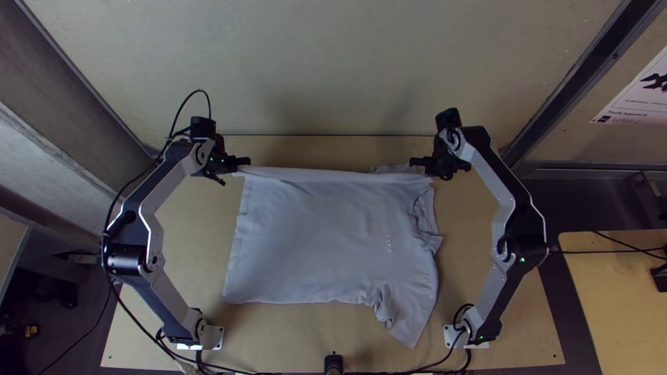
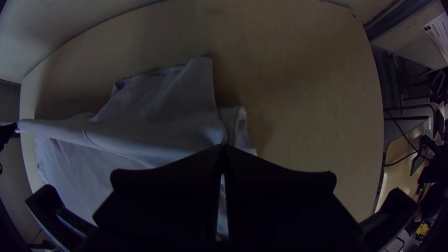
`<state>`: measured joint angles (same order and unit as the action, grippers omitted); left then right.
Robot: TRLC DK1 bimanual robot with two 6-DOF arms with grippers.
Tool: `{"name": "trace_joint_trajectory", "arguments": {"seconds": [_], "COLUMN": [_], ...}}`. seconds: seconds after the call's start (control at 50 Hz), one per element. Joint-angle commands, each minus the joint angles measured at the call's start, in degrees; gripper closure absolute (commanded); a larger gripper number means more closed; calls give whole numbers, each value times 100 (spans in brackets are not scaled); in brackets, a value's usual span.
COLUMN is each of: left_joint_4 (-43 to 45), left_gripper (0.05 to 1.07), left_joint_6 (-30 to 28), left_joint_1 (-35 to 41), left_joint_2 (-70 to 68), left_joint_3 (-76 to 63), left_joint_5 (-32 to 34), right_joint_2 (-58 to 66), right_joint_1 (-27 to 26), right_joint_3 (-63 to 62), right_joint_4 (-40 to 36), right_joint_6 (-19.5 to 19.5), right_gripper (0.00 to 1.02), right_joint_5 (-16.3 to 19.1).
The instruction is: Fold the t-shirt
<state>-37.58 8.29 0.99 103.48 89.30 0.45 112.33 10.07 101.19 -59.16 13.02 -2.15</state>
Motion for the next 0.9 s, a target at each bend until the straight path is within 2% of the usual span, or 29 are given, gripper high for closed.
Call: {"name": "trace_joint_trajectory", "arguments": {"seconds": [0.0,0.38,0.76,0.78,0.88], "left_joint_4": [111,375,937,937,911], "left_gripper": [105,105,105,103,81], "left_joint_6": [-65,-91,-276,-328,-416], "left_joint_1": [-3,32,-29,-29,41], "left_joint_2": [-513,-1375,-1410,-1383,-1322], "left_joint_3": [-554,-2013,-2856,-2874,-2936], "left_joint_5": [-10,-18,-18,-18,-27], "right_joint_2": [-528,-1460,-1372,-1346,-1214], "right_joint_1": [57,215,180,180,180], "right_joint_3": [-591,-2173,-3087,-3096,-3114], "right_joint_4": [97,343,994,1020,1020], "right_joint_6": [-71,-27,26,43,122], "right_gripper": [100,100,100,100,97], "right_joint_5": [-101,-180,-207,-233,-303]}}
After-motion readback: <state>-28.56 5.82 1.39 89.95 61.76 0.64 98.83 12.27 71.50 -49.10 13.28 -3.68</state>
